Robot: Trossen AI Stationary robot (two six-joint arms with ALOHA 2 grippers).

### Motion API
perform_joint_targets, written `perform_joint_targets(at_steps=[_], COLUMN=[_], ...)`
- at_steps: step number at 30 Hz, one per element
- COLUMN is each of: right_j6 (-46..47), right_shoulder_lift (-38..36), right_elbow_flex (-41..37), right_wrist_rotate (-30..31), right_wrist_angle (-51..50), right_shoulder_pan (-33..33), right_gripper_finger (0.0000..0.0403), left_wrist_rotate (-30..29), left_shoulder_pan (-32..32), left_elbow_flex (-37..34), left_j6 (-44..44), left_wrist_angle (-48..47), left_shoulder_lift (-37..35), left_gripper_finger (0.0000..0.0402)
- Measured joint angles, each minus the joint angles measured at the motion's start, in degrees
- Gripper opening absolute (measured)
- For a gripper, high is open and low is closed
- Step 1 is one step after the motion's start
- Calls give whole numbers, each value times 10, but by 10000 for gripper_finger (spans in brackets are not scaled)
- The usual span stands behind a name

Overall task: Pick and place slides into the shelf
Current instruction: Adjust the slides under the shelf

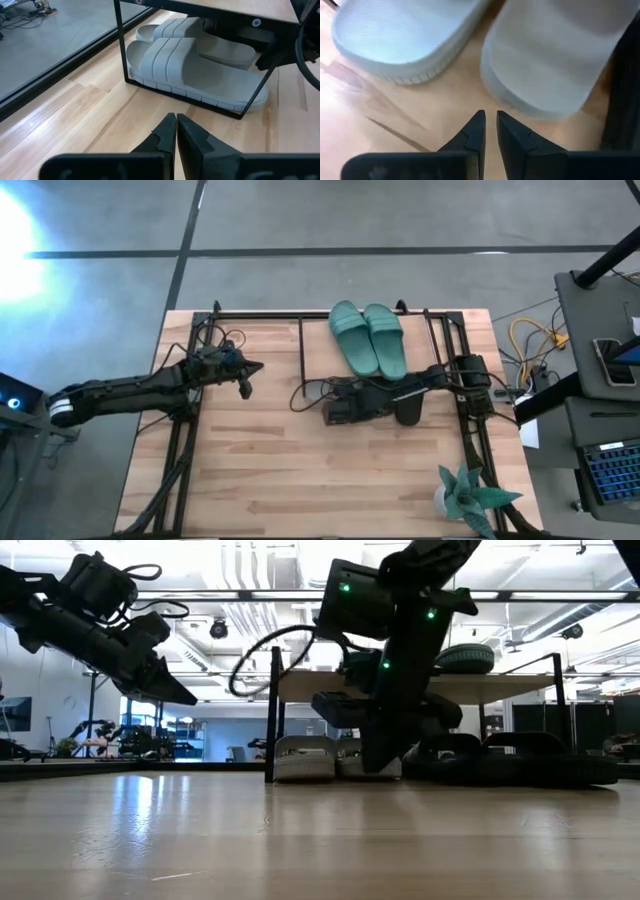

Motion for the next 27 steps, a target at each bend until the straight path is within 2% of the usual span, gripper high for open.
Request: perform_joint_targets(at_steps=[4, 7, 12, 14, 21, 27], right_j6=[63, 149, 381, 458, 489, 527], right_shoulder_lift=[-5, -26, -53, -55, -54, -65], right_elbow_flex=[8, 17, 16, 6, -71, -120], right_wrist_rotate=[8, 32, 37, 29, 12, 10], right_wrist_angle=[-41, -105, -272, -306, -215, -196], right_shoulder_pan=[35, 83, 172, 199, 195, 193], right_gripper_finger=[38, 38, 38, 38, 38, 38], left_wrist_rotate=[0, 0, 0, 0, 0, 0], left_shoulder_pan=[0, 0, 0, 0, 0, 0], left_elbow_flex=[0, 0, 0, 0, 0, 0], left_j6=[0, -2, -2, -2, -2, 0], left_wrist_angle=[0, 0, 0, 0, 0, 0], left_shoulder_lift=[0, 0, 0, 0, 7, 22], left_gripper_finger=[0, 0, 0, 0, 0, 0])
